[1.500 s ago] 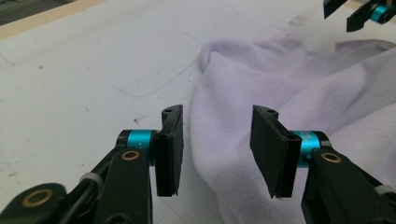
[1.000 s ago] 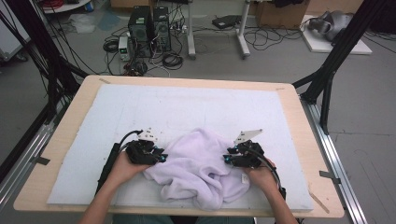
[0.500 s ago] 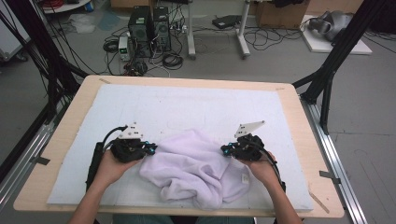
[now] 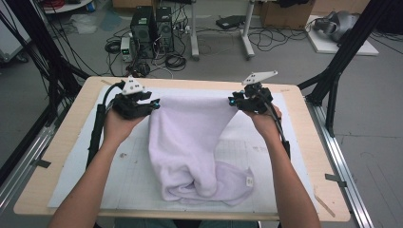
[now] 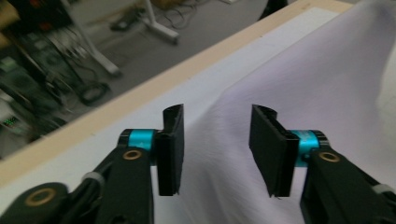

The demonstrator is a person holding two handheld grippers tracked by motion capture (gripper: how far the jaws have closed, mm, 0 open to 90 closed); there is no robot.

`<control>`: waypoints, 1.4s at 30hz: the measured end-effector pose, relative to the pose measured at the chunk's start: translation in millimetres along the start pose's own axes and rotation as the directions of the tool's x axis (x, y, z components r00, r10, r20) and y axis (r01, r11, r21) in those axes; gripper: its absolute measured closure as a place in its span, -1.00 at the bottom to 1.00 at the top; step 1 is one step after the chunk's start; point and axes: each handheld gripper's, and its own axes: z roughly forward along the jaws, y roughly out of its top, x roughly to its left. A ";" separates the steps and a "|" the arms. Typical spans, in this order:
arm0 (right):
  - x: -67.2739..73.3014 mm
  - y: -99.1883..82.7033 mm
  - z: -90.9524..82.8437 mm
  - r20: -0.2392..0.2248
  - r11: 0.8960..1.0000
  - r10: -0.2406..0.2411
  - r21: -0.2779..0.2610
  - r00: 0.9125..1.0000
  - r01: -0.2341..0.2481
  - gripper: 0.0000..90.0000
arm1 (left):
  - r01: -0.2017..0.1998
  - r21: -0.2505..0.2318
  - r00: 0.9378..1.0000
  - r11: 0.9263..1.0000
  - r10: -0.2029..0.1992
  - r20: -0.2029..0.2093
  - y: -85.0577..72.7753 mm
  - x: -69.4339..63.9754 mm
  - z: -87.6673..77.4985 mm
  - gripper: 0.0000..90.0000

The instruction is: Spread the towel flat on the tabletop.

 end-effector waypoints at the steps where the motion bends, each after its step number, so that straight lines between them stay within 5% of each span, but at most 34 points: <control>1: 0.0 0.0 0.0 0.000 1.000 0.000 0.000 1.000 0.000 0.43 | 0.017 0.017 1.000 1.000 -0.017 0.020 -2.1 2.7 4.5 0.21; 5: -2.1 -25.6 16.5 -0.058 0.997 0.054 0.061 0.997 -0.050 0.29 | 0.028 0.076 0.998 0.997 -0.033 0.054 -29.8 1.7 11.8 0.16; 8: 10.1 -45.2 20.1 -0.110 0.996 0.054 0.076 0.993 -0.046 0.27 | 0.045 0.126 0.994 0.991 -0.057 0.093 -63.1 -5.2 13.8 0.17; 12: 26.5 -57.9 18.8 -0.151 0.997 0.028 0.078 0.988 -0.016 0.26 | 0.058 0.135 0.991 0.989 -0.073 0.109 -82.3 -11.4 11.1 0.16; 15: 52.6 -72.1 12.0 -0.223 0.999 0.003 0.051 0.975 0.008 0.22 | 0.063 0.142 0.989 0.988 -0.081 0.127 -96.0 -18.0 6.7 0.14; 23: 92.7 -94.4 4.0 -0.329 0.996 -0.051 0.055 0.943 0.073 0.12 | 0.018 0.151 0.983 0.988 -0.045 0.179 -115.0 -39.7 -13.5 0.05; 26: 112.1 -104.6 3.7 -0.391 0.994 -0.061 0.062 0.918 0.092 0.12 | 0.011 0.168 0.979 0.986 -0.044 0.199 -125.4 -46.7 -17.0 0.04; 28: 121.5 -108.2 7.1 -0.408 0.991 -0.072 0.073 0.910 0.111 0.12 | 0.012 0.184 0.976 0.983 -0.051 0.213 -133.0 -51.0 -16.4 0.10; 30: 129.4 -111.2 13.7 -0.422 0.988 -0.079 0.088 0.903 0.128 0.13 | -0.023 0.234 0.974 0.972 -0.031 0.226 -138.1 -54.4 -11.5 0.20; 32: 132.3 -112.5 18.1 -0.424 0.986 -0.085 0.098 0.901 0.139 0.13 | -0.041 0.240 0.971 0.970 -0.018 0.239 -143.6 -58.1 -7.4 0.30; 33: 138.6 -114.7 29.0 -0.425 0.976 -0.097 0.139 0.900 0.171 0.14 | -0.033 0.224 0.974 0.974 -0.019 0.225 -146.0 -59.8 -6.1 0.43; 37: 142.9 -116.2 39.8 -0.431 0.969 -0.112 0.154 0.895 0.196 0.35 | -0.026 0.217 0.972 0.976 -0.026 0.235 -145.6 -58.2 -5.0 0.71; 39: 142.6 -115.6 40.5 -0.440 0.971 -0.104 0.150 0.892 0.187 0.72 | -0.037 0.217 0.973 0.975 -0.014 0.231 -144.1 -59.7 -4.4 0.89; 42: 138.4 -111.8 34.9 -0.421 0.973 -0.123 0.125 0.899 0.192 0.90 | -0.039 0.206 0.975 0.978 -0.008 0.221 -140.1 -59.1 -5.0 0.92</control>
